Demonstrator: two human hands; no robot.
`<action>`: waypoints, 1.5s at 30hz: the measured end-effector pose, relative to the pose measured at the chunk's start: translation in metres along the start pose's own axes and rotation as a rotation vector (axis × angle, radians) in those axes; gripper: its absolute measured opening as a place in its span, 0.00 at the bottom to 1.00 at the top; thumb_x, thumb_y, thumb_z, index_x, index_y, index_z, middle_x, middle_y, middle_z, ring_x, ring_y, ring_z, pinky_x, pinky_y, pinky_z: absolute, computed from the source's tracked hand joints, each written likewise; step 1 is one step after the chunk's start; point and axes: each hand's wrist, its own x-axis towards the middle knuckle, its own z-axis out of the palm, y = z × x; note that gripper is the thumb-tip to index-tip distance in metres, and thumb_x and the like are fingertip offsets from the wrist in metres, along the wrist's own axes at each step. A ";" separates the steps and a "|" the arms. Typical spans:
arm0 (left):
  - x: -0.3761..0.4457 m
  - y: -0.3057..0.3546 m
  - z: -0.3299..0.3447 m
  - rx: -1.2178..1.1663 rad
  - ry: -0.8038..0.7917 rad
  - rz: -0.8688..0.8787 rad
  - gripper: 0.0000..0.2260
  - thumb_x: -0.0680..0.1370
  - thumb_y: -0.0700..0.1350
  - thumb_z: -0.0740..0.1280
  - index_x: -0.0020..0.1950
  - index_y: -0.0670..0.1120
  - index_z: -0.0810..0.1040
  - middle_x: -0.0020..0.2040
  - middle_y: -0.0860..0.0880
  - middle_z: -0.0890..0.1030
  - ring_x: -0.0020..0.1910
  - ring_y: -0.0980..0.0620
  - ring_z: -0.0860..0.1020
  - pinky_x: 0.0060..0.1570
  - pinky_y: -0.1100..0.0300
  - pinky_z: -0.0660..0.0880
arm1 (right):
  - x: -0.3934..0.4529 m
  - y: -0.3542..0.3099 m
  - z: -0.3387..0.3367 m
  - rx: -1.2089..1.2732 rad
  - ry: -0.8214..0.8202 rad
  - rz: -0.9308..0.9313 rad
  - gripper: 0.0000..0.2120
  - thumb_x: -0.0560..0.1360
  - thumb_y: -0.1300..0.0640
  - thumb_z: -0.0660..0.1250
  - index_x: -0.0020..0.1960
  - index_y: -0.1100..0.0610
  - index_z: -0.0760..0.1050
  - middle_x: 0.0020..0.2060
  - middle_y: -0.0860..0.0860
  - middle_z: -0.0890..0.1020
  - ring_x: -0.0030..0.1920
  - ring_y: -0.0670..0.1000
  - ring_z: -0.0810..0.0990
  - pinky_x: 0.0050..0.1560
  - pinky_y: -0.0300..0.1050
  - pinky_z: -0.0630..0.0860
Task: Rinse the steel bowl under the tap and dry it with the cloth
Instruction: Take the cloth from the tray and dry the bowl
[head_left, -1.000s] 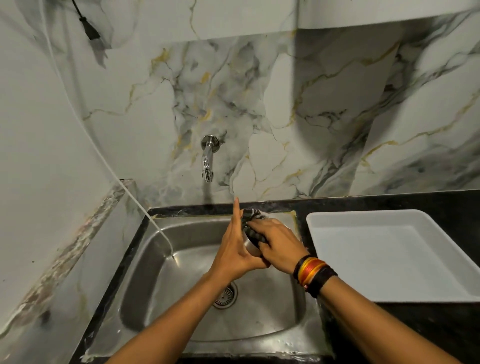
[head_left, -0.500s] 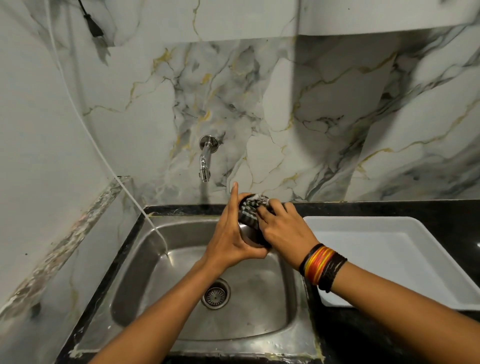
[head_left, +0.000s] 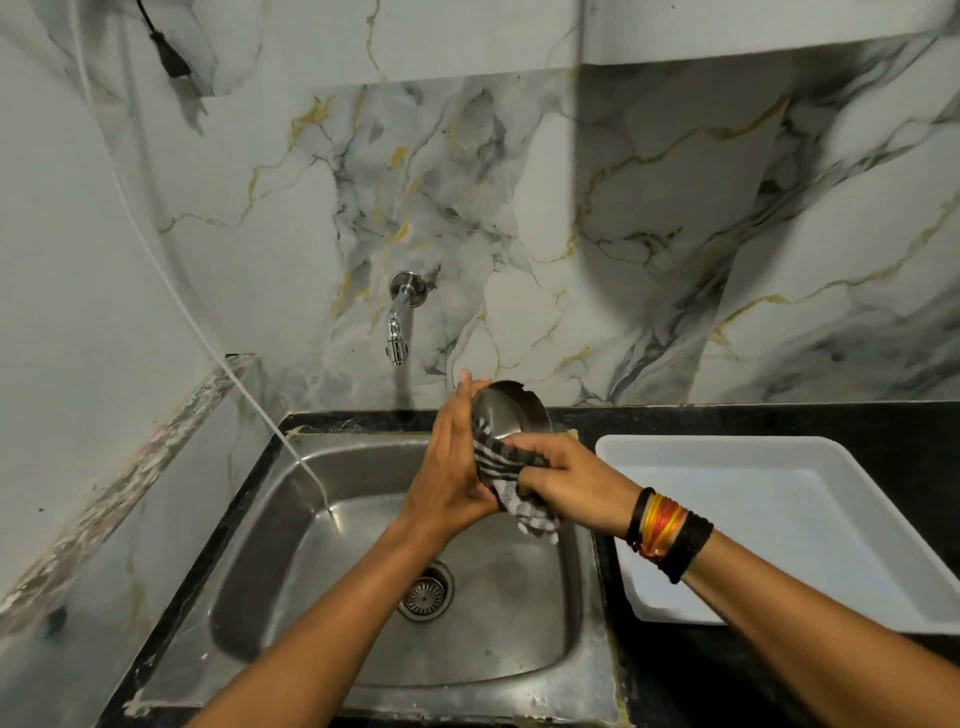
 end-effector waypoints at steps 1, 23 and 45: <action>0.003 -0.001 -0.001 0.012 -0.007 -0.013 0.65 0.67 0.62 0.82 0.87 0.52 0.38 0.82 0.35 0.65 0.82 0.37 0.66 0.80 0.39 0.67 | 0.001 0.003 -0.003 -0.100 0.001 -0.031 0.16 0.75 0.70 0.61 0.42 0.52 0.81 0.33 0.60 0.82 0.32 0.57 0.79 0.35 0.52 0.77; 0.004 -0.009 0.002 -0.083 0.045 -0.128 0.75 0.59 0.49 0.90 0.83 0.71 0.33 0.86 0.42 0.61 0.85 0.45 0.64 0.80 0.43 0.69 | 0.027 0.014 -0.008 -1.246 -0.057 -0.388 0.35 0.81 0.62 0.65 0.85 0.58 0.55 0.84 0.55 0.55 0.84 0.59 0.46 0.84 0.57 0.47; -0.002 -0.014 0.008 0.010 -0.069 0.037 0.69 0.65 0.63 0.84 0.88 0.51 0.37 0.82 0.35 0.66 0.82 0.37 0.66 0.80 0.41 0.68 | -0.006 0.010 0.004 -0.215 0.005 -0.004 0.18 0.74 0.69 0.60 0.47 0.50 0.84 0.34 0.53 0.86 0.32 0.55 0.82 0.34 0.51 0.81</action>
